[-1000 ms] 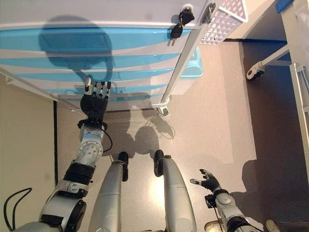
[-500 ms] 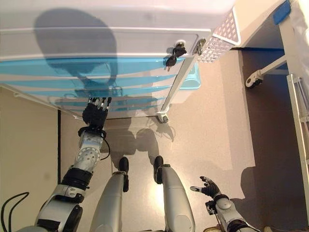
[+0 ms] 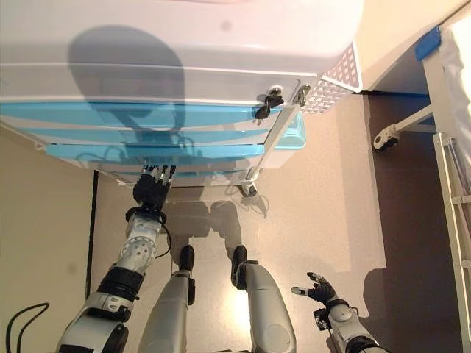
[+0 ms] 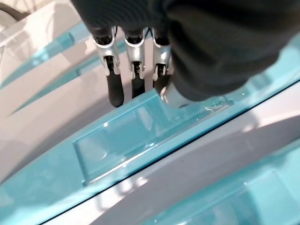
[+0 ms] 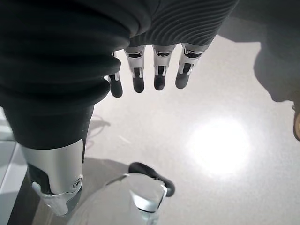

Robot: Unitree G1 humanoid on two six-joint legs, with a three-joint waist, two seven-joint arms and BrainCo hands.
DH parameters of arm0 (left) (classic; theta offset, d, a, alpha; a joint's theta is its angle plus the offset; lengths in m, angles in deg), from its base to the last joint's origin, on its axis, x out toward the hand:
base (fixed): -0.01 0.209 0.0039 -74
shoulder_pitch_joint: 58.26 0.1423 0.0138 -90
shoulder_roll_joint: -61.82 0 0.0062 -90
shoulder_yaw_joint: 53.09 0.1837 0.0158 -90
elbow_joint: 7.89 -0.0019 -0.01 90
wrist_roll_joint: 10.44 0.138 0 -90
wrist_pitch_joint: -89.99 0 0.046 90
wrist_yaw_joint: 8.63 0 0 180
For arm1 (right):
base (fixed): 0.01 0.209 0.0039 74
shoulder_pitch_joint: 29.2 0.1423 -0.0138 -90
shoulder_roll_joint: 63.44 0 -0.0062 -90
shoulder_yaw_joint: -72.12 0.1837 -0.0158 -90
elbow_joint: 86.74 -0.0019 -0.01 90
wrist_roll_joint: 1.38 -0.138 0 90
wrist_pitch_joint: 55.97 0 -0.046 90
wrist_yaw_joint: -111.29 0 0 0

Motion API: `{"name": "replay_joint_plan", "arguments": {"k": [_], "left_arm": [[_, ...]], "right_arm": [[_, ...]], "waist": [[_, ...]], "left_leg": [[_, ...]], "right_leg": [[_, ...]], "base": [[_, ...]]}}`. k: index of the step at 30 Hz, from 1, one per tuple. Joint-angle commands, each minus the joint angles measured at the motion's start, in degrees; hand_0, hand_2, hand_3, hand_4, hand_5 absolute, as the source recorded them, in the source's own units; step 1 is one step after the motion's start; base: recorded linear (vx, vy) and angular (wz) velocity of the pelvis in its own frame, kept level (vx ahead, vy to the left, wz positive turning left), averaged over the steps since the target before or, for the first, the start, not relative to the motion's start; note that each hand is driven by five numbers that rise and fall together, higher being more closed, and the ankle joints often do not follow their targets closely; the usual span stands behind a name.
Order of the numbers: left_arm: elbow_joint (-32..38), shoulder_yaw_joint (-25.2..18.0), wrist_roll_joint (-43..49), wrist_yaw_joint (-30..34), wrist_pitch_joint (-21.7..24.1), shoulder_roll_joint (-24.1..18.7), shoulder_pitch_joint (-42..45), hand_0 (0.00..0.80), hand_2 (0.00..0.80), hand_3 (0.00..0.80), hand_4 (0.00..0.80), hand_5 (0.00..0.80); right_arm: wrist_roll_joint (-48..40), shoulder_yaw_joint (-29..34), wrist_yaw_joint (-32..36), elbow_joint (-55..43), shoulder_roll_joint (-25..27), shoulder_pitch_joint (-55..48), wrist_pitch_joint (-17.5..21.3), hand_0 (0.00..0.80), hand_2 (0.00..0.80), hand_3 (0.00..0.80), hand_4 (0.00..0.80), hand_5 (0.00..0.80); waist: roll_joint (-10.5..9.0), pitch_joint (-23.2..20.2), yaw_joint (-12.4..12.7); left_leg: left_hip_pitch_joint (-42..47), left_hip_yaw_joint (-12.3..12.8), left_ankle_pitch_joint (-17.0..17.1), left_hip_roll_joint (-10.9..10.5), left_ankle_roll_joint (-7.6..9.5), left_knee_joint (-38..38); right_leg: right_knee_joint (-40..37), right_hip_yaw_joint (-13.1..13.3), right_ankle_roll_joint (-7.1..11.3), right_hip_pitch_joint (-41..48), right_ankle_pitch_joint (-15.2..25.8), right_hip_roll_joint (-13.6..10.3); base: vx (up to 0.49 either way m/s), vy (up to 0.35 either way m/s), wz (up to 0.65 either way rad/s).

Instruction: Open the drawer and pick up the medicine

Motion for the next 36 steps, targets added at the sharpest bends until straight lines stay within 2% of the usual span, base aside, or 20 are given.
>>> {"name": "replay_joint_plan", "arguments": {"k": [1, 7, 11, 16, 17, 23, 24, 28, 32, 36], "left_arm": [[17.91, -5.43, 2.3, 10.64, 7.95, -1.52, -5.03, 0.8, 0.8, 0.8, 0.8, 0.8], [20.19, -7.14, 1.93, 11.04, 7.42, 0.36, 2.22, 0.8, 0.8, 0.8, 0.8, 0.8], [19.04, -10.39, 1.27, 11.65, 6.46, 2.23, 9.09, 0.8, 0.8, 0.8, 0.8, 0.8], [19.83, -11.89, 0.95, 12.56, 5.47, 2.63, 14.0, 0.8, 0.8, 0.8, 0.8, 0.8], [22.35, -12.47, 0.79, 13.37, 4.74, 3.08, 18.2, 0.8, 0.8, 0.8, 0.8, 0.8], [26.79, -13.66, 1.02, 13.83, 4.08, 3.15, 24.28, 0.8, 0.8, 0.8, 0.8, 0.8], [28.8, -13.64, 0.88, 13.98, 3.87, 3.18, 26.28, 0.8, 0.8, 0.8, 0.8, 0.8], [34.28, -13.49, 0.93, 14.05, 3.42, 2.9, 30.77, 0.8, 0.8, 0.8, 0.8, 0.8], [36.33, -13.24, 0.06, 13.79, 2.69, 3.09, 34.29, 0.8, 0.8, 0.8, 0.8, 0.8], [35.68, -13.12, -1.69, 13.67, 1.19, 4.17, 38.45, 0.8, 0.8, 0.8, 0.8, 0.8]], "right_arm": [[1.94, -0.57, -0.91, 1.58, 0.05, -3.03, -1.25, 0.0, 0.0, 0.0, 0.0, 0.0], [1.99, 0.58, -1.55, 1.66, -0.77, -3.0, -1.36, 0.0, 0.0, 0.0, 0.0, 0.0], [2.98, 2.12, -2.03, 2.79, -0.71, -3.13, -1.7, 0.0, 0.0, 0.0, 0.0, 0.0], [4.05, 3.26, -2.43, 3.51, -0.2, -3.21, -2.04, 0.0, 0.0, 0.0, 0.0, 0.0], [4.7, 4.45, -2.72, 3.8, 0.35, -3.59, -2.21, 0.0, 0.0, 0.0, 0.0, 0.0], [5.42, 6.17, -3.19, 4.68, 0.96, -4.32, -2.51, 0.0, 0.0, 0.0, 0.0, 0.0], [5.81, 6.93, -3.53, 5.55, 1.5, -4.45, -2.64, 0.0, 0.0, 0.0, 0.0, 0.0], [7.57, 7.42, -4.15, 7.42, 2.24, -4.95, -3.26, 0.0, 0.0, 0.0, 0.0, 0.0], [8.73, 7.73, -4.76, 8.88, 2.38, -5.12, -3.86, 0.0, 0.0, 0.0, 0.0, 0.0], [9.08, 8.64, -5.31, 10.31, 2.28, -5.53, -4.51, 0.0, 0.0, 0.0, 0.0, 0.0]], "waist": [[1.69, -4.64, 2.58], [2.21, -4.0, 4.25], [3.37, -4.15, 5.9], [4.34, -4.22, 7.1], [5.51, -4.29, 8.26], [7.38, -5.01, 9.99], [8.32, -5.42, 10.75], [10.16, -6.48, 12.46], [11.75, -7.9, 13.65], [13.13, -9.5, 14.86]], "left_leg": [[-3.5, 1.24, 1.2, -4.12, 5.42, 0.7], [-2.7, -0.25, 1.71, -4.78, 5.38, 0.65], [-1.34, -2.01, 1.58, -5.77, 5.32, 1.28], [0.15, -3.72, 1.45, -6.48, 4.99, 1.76], [1.62, -5.41, 1.5, -7.23, 4.8, 1.62], [3.78, -8.26, 1.7, -8.2, 4.59, 1.26], [4.84, -9.68, 1.92, -8.69, 4.51, 0.72], [6.73, -12.13, 2.5, -9.32, 4.32, -0.28], [8.5, -14.04, 3.37, -9.54, 4.04, -2.16], [9.96, -14.69, 4.14, -9.36, 3.88, -3.96]], "right_leg": [[-6.33, 2.36, 5.39, -0.19, 9.08, -1.63], [-5.84, 0.76, 5.09, 1.58, 8.35, -2.32], [-4.44, -0.74, 4.78, 4.03, 6.93, -3.2], [-3.71, -2.41, 4.55, 6.6, 5.72, -3.92], [-3.36, -4.12, 4.37, 8.76, 4.76, -4.64], [-3.04, -7.06, 4.19, 12.04, 3.06, -5.58], [-3.19, -8.37, 4.06, 13.45, 2.51, -5.9], [-3.97, -11.14, 3.99, 16.15, 1.59, -6.31], [-6.05, -12.62, 4.03, 18.49, 1.39, -6.03], [-8.61, -13.75, 4.34, 20.28, 1.9, -5.66]], "base": [[-0.017, 0.002, 0.04], [-0.032, -0.007, 0.11], [-0.006, -0.012, 0.2], [0.01, -0.031, 0.25], [0.003, -0.033, 0.31], [0.008, -0.042, 0.37], [0.016, -0.051, 0.39], [0.014, -0.067, 0.47], [0.008, -0.058, 0.31], [0.025, -0.049, 0.16]]}}
